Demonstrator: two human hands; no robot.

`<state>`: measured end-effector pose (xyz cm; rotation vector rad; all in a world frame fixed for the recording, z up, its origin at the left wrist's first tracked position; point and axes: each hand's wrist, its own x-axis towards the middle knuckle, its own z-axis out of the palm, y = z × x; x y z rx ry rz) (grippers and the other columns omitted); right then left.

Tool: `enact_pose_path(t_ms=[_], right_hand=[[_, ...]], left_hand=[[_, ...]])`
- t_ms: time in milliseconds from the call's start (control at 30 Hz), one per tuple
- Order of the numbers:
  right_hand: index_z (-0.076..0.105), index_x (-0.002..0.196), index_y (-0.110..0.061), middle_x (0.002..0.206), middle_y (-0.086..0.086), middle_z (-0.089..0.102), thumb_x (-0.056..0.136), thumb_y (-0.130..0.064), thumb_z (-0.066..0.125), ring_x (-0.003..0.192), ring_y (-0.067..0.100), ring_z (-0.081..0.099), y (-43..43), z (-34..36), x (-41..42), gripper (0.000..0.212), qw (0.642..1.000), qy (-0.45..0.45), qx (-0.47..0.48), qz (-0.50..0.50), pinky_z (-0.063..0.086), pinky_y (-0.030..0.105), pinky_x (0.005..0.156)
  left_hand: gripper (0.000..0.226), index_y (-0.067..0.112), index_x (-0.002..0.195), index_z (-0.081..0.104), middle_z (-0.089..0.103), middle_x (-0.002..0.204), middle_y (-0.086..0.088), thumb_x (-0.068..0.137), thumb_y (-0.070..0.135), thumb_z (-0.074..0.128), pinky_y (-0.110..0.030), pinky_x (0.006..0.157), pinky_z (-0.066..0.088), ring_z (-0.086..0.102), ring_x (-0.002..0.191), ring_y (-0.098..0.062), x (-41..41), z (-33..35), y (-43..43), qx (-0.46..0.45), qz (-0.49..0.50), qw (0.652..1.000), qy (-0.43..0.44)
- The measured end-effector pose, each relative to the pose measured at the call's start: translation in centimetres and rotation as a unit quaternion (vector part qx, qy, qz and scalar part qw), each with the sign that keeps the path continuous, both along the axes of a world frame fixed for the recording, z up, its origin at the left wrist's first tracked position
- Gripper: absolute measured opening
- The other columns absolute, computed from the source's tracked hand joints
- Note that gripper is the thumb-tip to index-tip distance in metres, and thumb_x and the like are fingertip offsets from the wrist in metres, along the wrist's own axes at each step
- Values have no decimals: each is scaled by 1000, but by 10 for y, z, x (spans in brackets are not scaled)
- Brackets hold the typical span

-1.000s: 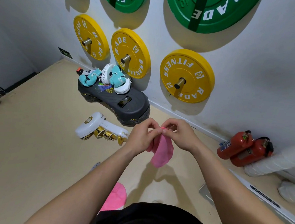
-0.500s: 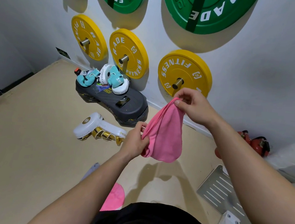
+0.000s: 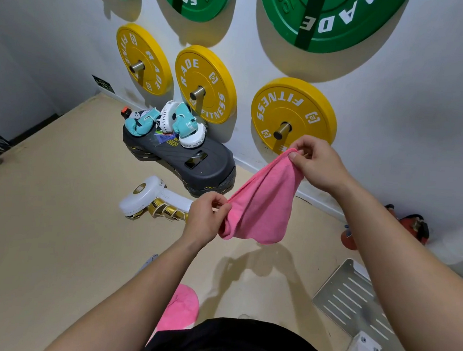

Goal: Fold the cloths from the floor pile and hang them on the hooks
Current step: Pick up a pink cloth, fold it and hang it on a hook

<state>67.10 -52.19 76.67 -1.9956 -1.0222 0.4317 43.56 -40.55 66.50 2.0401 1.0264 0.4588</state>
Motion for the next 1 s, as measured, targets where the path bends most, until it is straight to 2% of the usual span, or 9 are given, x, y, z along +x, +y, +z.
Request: enact_pose_path(t_ms=[100,200,333,500,667,800,867,967,1000], right_hand=[[62,90,-18,84,-1,61,92,-14,59,73,9,52,-5,-11,9,6,997,-36,-50,-40,42,27,64],[61,89,-18,82,3,60,92,-15,58,79,21,55,-11,-23,14,5,993,-40,-88,-70,39,31,66],[62,94,-12,80,3,57,93,-14,56,78,20,51,-13,-26,13,6,992,-18,-65,-102,32,30,62],[59,92,-18,83,2,56,94,-15,55,82,20,51,-12,-21,19,5,991,-15,-61,-121,31,27,70],[61,93,-15,87,5,60,93,-15,56,84,22,53,-18,-24,28,6,987,-20,-79,-142,33,27,72],[60,93,-15,84,5,60,93,-16,53,80,23,53,-25,-36,30,7,983,7,-107,-152,35,30,68],[59,89,-15,78,8,57,94,-13,53,73,22,51,-30,-42,29,8,986,58,-110,-111,36,32,64],[57,85,-11,71,10,51,97,-2,50,67,20,48,-42,-45,24,16,965,261,-39,-7,42,33,65],[57,86,-10,70,7,52,98,-1,50,67,20,49,-45,-46,23,16,955,295,-29,5,45,35,66]], left_hand=[[7,29,83,62,67,82,8,89,31,63,-40,72,57,66,77,-14,-2,5,9,-4,11,999,-31],[7,26,88,60,63,77,11,94,24,61,-35,69,50,61,76,-12,-2,14,14,32,5,999,-19],[2,28,94,59,61,81,15,95,26,60,-32,61,46,58,67,-11,-1,16,19,33,-62,997,18],[18,22,106,67,63,99,7,93,12,61,-24,77,38,56,94,-13,-4,7,22,68,-153,982,87],[13,24,96,70,69,89,15,92,14,63,-27,74,51,65,85,-7,-11,4,29,-1,-67,997,32],[10,21,93,71,70,86,13,92,18,61,-23,73,47,63,83,-3,-10,14,42,7,16,1000,-9],[11,18,93,67,68,84,8,95,24,59,-21,66,43,61,77,-8,-8,24,45,32,66,997,-30],[19,14,89,59,59,75,8,97,31,56,-27,65,34,53,72,-13,-8,38,51,70,138,985,-72],[20,14,88,58,58,73,9,97,31,56,-27,64,33,51,70,-12,-8,40,53,76,144,983,-80]])
